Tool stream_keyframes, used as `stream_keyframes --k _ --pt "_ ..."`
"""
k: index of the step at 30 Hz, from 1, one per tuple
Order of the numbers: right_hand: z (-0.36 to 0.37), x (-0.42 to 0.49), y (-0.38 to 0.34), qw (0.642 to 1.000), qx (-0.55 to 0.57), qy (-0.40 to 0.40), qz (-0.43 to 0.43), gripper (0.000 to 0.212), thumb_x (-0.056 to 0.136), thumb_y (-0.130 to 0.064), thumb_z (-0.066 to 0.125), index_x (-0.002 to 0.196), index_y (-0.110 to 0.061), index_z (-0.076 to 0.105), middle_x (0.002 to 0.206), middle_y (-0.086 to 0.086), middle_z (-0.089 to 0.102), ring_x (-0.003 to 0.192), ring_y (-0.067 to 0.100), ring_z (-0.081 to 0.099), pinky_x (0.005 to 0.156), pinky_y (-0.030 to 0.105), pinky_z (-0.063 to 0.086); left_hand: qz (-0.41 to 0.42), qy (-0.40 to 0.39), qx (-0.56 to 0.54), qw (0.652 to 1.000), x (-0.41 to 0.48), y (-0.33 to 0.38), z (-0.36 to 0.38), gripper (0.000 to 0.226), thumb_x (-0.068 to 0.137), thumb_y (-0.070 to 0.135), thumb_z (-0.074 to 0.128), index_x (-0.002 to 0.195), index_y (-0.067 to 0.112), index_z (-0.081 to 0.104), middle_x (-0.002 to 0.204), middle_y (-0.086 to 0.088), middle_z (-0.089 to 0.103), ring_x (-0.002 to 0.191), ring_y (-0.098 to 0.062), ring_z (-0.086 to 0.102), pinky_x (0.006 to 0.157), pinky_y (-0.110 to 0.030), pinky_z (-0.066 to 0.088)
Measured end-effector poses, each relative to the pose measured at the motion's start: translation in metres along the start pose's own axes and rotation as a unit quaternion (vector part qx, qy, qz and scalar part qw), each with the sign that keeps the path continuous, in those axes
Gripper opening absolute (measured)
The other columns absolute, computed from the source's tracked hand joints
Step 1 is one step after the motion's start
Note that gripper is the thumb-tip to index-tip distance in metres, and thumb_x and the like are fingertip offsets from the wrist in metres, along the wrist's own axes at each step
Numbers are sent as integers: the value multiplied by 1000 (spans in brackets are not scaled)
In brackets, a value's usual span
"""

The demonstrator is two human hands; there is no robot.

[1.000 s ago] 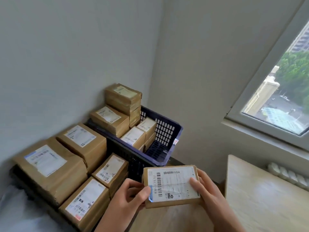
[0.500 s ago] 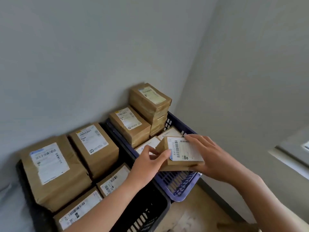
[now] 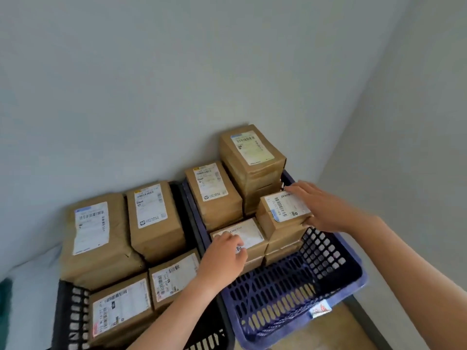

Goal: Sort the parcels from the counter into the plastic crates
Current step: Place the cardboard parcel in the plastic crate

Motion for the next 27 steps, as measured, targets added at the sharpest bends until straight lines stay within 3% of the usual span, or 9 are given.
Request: stream_keyframes --k 8,11,13,15,17,19,22,24,27 --pt "18 28 25 998 -21 2 -59 107 87 -25 80 167 -26 9 171 -6 16 159 18 11 127 35 18 -27 60 100 993 1 11 13 24 107 39 43 124 29 58 125 11 53 119 -13 48 96 -29 44" --pt "26 27 24 996 -40 9 -73 110 91 -28 76 168 -26 -2 175 -4 1 161 18 -6 129 35 -3 -31 76 121 989 7 17 14 22 107 39 44 121 28 57 121 10 55 117 -15 51 94 -30 45" --pt "28 18 18 996 -41 17 -79 112 95 -38 72 165 -27 -14 173 -6 -19 156 12 -26 123 31 -18 -7 111 92 989 11 27 11 29 107 39 45 132 27 56 127 11 53 122 -12 49 94 -26 47" --pt "28 3 10 994 -45 48 -87 106 100 -56 57 162 -27 -23 167 -7 -33 147 8 -43 119 27 -27 62 167 65 982 14 48 3 41 108 37 47 148 25 47 143 12 47 136 -7 42 106 -22 43" --pt "31 -12 4 991 -44 82 -94 94 104 -63 38 161 -24 -26 167 -5 -36 148 6 -43 123 29 -24 145 196 89 966 20 73 2 55 109 39 46 160 22 35 164 11 35 155 -7 26 125 -25 26" --pt "43 -20 2 992 -36 78 -91 88 105 -58 30 161 -20 -27 167 -3 -36 151 8 -38 128 33 -17 193 197 141 951 32 87 9 62 110 43 43 165 19 27 173 6 23 162 -14 10 132 -31 11" --pt "62 -19 4 989 -45 97 -99 88 99 -49 36 165 -14 -11 173 5 -17 160 15 -19 130 38 -6 208 180 163 947 48 85 27 63 111 43 44 165 17 28 174 4 22 163 -17 6 132 -42 18" --pt "65 -14 7 987 -17 125 -98 88 94 -41 44 167 -11 6 175 9 3 162 19 -1 130 39 5 207 198 133 949 55 79 32 60 109 39 50 163 17 35 171 4 28 162 -16 12 130 -44 24" --pt "68 -7 7 982 18 159 -98 84 90 -32 50 165 -8 20 174 9 15 162 19 8 132 41 16 210 243 101 942 61 75 32 56 106 32 59 157 15 46 166 3 40 160 -17 24 128 -45 29"
Point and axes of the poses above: each hand's wrist, its own x-axis towards the middle knuckle, its own z-axis out of the palm, y = z × x, the point moved 6 cm from there along x, towards the middle knuckle
